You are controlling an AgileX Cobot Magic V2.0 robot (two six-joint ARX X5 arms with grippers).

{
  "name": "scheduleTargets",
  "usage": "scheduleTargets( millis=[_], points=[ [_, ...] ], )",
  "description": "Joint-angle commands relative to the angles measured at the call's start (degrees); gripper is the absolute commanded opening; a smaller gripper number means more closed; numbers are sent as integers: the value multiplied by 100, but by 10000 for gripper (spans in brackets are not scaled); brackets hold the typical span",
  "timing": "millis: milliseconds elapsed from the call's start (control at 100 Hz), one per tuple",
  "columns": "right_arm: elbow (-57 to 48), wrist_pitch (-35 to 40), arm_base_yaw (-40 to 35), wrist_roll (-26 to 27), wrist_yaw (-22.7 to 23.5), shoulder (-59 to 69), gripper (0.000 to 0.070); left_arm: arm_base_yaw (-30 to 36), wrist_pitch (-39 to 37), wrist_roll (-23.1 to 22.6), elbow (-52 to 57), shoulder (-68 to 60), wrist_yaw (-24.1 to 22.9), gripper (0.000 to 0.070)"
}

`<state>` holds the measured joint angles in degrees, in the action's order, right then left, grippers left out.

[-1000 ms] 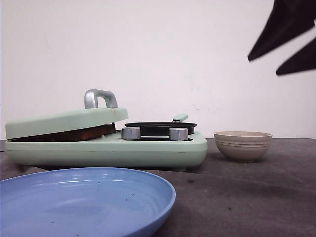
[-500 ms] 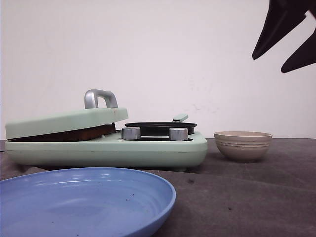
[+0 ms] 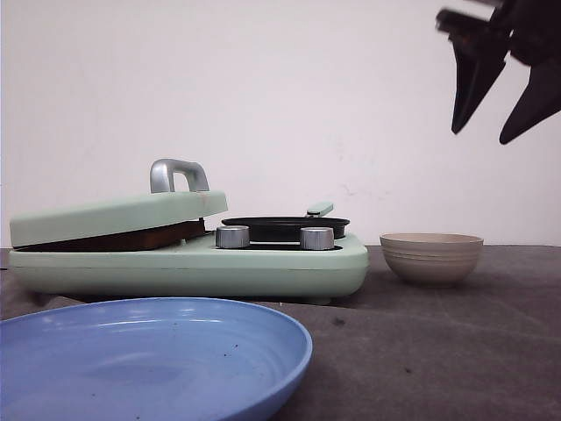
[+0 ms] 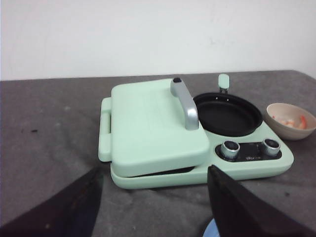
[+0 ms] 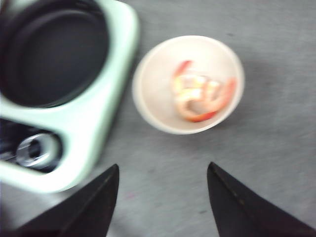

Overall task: Make breakfast with bread and shrimp
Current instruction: 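Release the lid handle and move the right gripper down over the shrimp bowl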

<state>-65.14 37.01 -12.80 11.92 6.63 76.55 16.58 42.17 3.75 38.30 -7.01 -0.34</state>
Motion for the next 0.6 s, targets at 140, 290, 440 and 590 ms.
scheduleTargets(
  millis=[140,290,440,590],
  points=[
    [-881,258,313,-420,0,1010,342,15,-61,-74,13,11,-39,348],
    [-1342,267,525,-470,2,1624,342,15,-61,-72,13,11,-39,348],
    [-1714,284,682,-549,149,2232,342,15,-59,-72,13,11,-37,349],
    [-1915,227,793,-645,210,2706,342,15,-37,-68,13,11,-37,349]
  ],
)
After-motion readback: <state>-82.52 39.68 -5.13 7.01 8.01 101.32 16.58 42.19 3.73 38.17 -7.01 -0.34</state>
